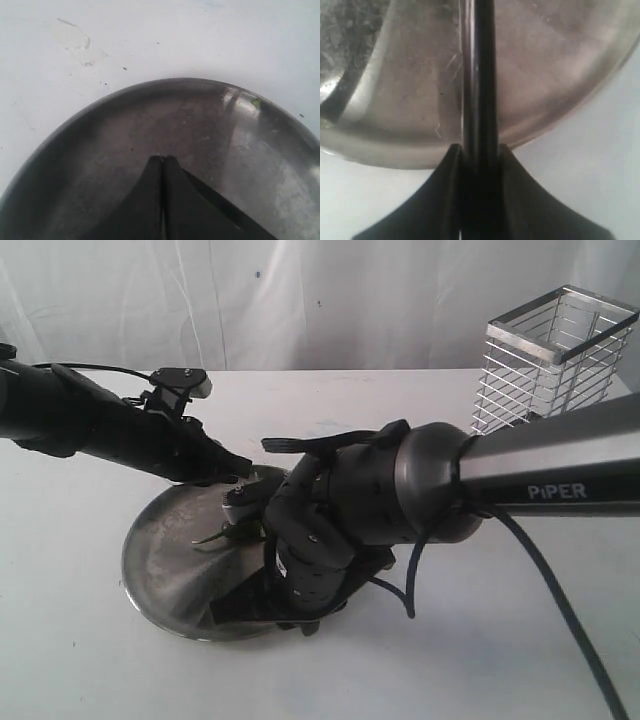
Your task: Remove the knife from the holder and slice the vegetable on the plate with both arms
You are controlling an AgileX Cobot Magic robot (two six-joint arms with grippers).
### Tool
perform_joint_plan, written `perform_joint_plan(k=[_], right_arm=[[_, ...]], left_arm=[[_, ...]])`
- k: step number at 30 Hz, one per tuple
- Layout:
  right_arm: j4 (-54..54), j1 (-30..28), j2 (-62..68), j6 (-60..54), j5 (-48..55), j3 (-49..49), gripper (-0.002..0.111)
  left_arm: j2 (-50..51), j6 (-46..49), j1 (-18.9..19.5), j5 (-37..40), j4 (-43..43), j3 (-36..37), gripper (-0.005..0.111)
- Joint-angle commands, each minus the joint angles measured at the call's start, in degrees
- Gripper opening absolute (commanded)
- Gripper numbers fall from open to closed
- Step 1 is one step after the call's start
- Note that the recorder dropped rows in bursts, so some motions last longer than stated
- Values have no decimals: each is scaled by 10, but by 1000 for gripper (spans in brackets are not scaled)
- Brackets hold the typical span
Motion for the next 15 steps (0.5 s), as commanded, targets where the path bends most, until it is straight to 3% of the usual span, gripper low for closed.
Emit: perform_joint_plan(k=[1, 6, 15], right_arm=[[0, 3, -1, -5, -29, -2, 0], [-1, 3, 0, -5, -34, -2, 0], [0, 3, 12, -4, -33, -2, 0]], left_arm=[[-2, 6, 2, 4, -22, -2, 0], [-11, 16, 2, 40, -77, -14, 0], [0, 41, 1, 49, -77, -15, 0]])
